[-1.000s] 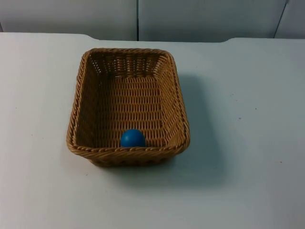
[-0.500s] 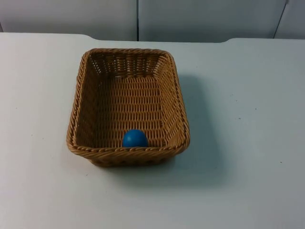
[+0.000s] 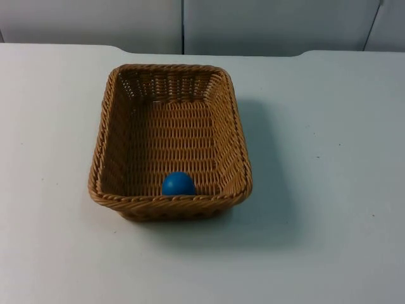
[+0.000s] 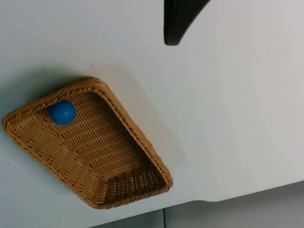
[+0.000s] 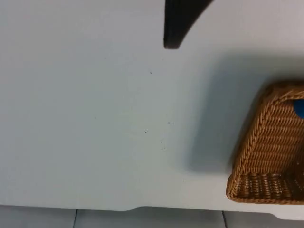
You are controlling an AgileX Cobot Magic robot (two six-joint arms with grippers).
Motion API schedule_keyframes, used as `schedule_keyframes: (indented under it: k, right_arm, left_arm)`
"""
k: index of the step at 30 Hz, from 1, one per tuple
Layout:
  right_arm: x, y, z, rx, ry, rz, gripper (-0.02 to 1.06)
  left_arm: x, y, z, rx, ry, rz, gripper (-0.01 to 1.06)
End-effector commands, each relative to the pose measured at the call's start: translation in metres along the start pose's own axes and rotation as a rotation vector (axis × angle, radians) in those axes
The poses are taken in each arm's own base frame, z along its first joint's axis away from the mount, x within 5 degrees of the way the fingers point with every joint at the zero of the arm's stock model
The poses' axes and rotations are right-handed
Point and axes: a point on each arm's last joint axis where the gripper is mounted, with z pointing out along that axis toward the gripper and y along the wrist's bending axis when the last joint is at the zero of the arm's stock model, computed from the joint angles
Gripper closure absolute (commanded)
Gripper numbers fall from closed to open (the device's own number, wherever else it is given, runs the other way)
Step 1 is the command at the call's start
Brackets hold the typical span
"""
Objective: Pick up the basket with the left hand and place the ball into the basket with the right hand.
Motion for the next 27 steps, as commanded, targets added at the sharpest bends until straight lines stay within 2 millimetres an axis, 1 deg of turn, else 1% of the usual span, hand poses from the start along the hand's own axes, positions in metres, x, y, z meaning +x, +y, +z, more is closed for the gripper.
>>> schedule_keyframes:
  k: [1, 2, 8, 11, 20, 27]
  right_arm:
    - [0.002, 0.001, 0.003, -0.008, -0.001, 0.003, -0.01]
    - [0.003, 0.000, 0.006, -0.004, 0.003, 0.000, -0.01]
    - [0.003, 0.000, 0.006, -0.002, -0.002, -0.001, -0.01]
    - [0.003, 0.000, 0.006, -0.002, -0.002, -0.001, 0.00]
    - [0.004, 0.000, 0.007, -0.002, 0.002, -0.001, 0.00]
    - [0.004, 0.001, 0.007, -0.007, 0.001, 0.002, 0.00]
  left_arm:
    - [0.006, 0.001, 0.000, -0.003, 0.015, -0.017, 0.00]
    - [0.007, 0.001, -0.001, -0.004, 0.017, -0.020, 0.00]
    - [0.011, 0.003, -0.004, -0.028, 0.016, -0.021, 0.00]
    - [0.022, 0.003, 0.000, -0.038, 0.073, -0.036, 0.00]
    - [0.030, 0.003, -0.015, -0.044, -0.033, -0.021, 0.00]
    - [0.030, 0.003, -0.015, -0.039, -0.033, -0.023, 0.00]
